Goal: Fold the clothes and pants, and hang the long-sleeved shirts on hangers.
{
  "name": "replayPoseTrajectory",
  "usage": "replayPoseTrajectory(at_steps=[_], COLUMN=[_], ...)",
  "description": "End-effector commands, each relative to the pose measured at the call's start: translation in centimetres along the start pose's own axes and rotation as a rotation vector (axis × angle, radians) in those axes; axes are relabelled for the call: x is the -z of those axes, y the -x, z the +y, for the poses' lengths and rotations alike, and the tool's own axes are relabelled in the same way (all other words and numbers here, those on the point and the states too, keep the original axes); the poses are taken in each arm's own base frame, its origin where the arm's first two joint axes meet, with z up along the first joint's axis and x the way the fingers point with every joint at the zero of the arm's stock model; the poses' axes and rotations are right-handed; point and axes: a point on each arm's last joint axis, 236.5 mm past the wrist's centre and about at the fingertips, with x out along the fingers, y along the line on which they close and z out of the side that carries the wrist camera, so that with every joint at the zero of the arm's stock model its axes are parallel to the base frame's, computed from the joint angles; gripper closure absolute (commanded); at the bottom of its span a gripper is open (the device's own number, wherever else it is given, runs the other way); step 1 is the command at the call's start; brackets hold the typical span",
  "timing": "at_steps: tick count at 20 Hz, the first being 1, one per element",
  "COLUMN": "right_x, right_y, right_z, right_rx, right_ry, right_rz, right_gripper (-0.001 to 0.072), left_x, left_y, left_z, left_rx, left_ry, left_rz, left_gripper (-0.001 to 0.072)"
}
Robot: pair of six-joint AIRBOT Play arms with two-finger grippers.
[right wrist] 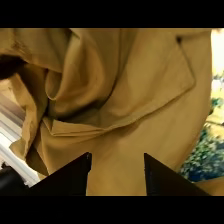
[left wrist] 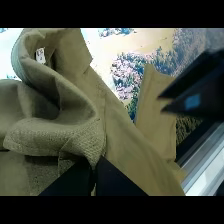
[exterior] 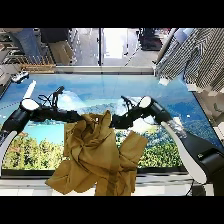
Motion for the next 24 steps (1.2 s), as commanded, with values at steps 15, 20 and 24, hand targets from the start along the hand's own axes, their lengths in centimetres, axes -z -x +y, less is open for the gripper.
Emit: replayPoseTrajectory(at_steps=[15, 20, 24], right_x=[-3.1, -6.8, -6.0], right_y=[-10.4, -0.6, 21.1], right_z=[-0.1, -0.2, 10.0], right_rx=[-0.109, 0.193, 0.423], right_ry=[-0.419, -0.090, 0.418], right_rz=[-0.139, -0.272, -0.540], right_gripper=[0.0492, 0.0687, 0.0686], left_x=[0.0, -3.2, -11.4], left_y=[0.6, 3.6, 14.8], left_z=[-0.8, -1.2, -4.7], left_rx=[0.010, -0.004, -0.164], left_ry=[-0.050, -0.085, -0.143], left_rz=[-0.004, -0.079, -0.295], left_gripper=[0.0696, 0.0698, 0.0699])
